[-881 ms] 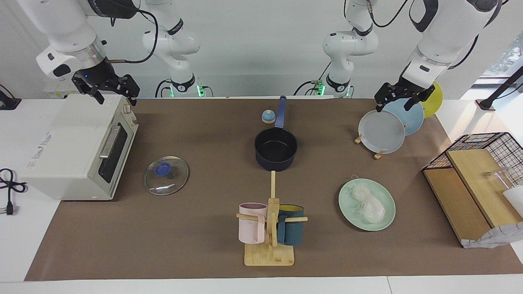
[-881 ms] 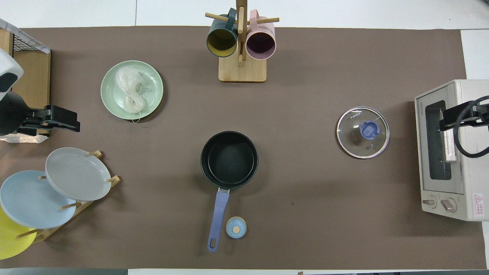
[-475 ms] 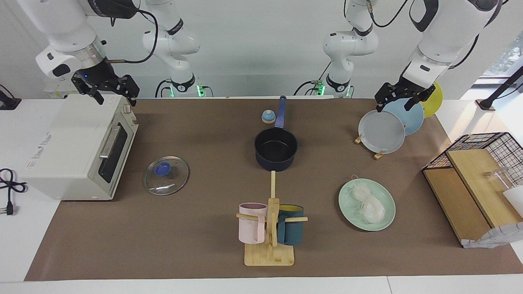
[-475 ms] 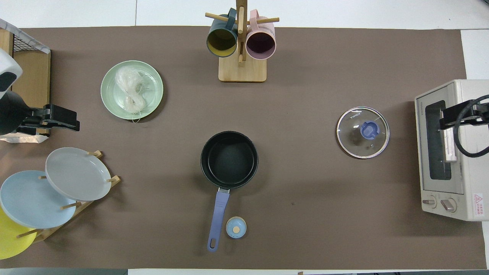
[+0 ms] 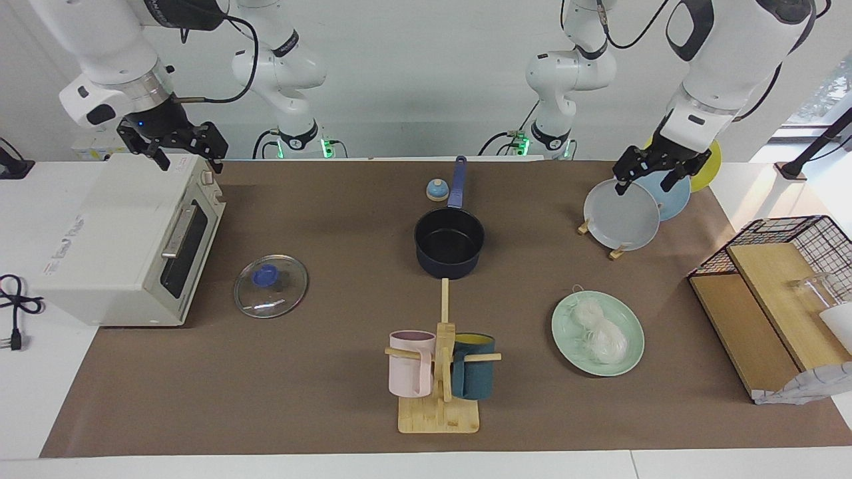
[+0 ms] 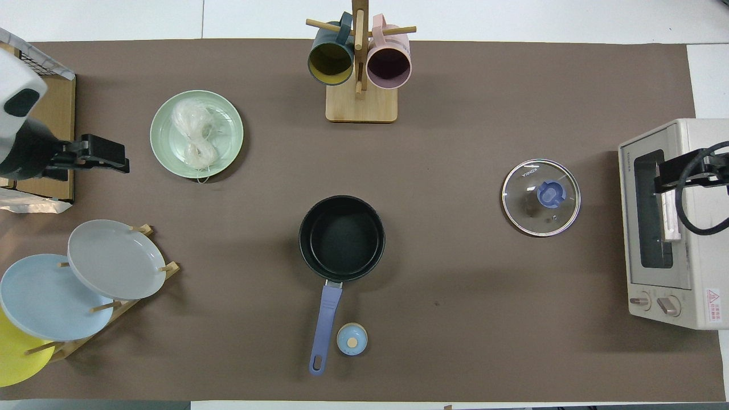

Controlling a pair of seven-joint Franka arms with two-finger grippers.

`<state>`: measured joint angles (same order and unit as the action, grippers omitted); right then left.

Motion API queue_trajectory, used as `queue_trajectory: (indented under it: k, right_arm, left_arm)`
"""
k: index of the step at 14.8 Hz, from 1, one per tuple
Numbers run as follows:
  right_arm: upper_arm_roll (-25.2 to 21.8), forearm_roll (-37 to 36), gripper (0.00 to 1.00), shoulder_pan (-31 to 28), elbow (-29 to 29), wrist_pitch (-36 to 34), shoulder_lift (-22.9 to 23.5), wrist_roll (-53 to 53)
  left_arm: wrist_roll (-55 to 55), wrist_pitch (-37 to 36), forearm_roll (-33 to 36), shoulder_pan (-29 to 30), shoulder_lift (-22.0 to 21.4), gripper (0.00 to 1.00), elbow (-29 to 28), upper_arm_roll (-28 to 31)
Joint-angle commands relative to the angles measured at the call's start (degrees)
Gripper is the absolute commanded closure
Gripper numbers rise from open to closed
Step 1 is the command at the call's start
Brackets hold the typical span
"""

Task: Transfer vermicelli from plate to pot
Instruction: 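Reach the left gripper toward the vermicelli on the green plate, then grasp the white vermicelli bundle with the left gripper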

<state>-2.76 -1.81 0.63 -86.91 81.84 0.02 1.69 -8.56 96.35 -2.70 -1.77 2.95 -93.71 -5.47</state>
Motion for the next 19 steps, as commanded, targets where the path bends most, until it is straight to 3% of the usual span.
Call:
queue_trajectory:
  k: [1,5,7,11,14,18,19]
  right_arm:
    - [0.38,0.76,0.00,-0.28,0.42,0.51,0.07,-0.90]
    - [0.38,0.93,0.00,-0.28,0.25,0.42,-0.28,0.67]
    - [0.38,0.85,0.00,-0.28,-0.11,1.73,-0.29,1.03]
    - [0.38,0.85,0.00,-0.63,-0.98,1.47,-0.72,0.59]
    - [0.38,3.37,0.00,-0.19,-1.59,4.44,-0.72,0.68]
    - [0.47,4.19,0.00,-0.01,-7.30,12.27,-0.90,-1.77]
    - [0.47,4.19,0.00,-0.01,-8.53,14.11,-0.47,-3.08]
  left_arm:
    - [-0.85,3.48,-0.29,-0.96,14.41,0.00,8.34,0.11]
    - [-1.46,18.48,0.06,-2.00,25.15,0.00,8.63,0.20]
    - [-2.43,25.36,0.59,-2.45,28.25,0.00,7.32,0.37]
    - [-2.25,28.11,9.19,-2.10,28.79,0.00,3.19,0.29]
    - [-2.43,27.93,9.20,-2.45,28.70,0.00,3.27,0.20]
    - [-2.34,28.37,9.12,-2.19,28.78,0.00,3.44,0.20]
    - [-2.34,28.63,9.20,-2.19,28.78,0.20,3.45,0.20]
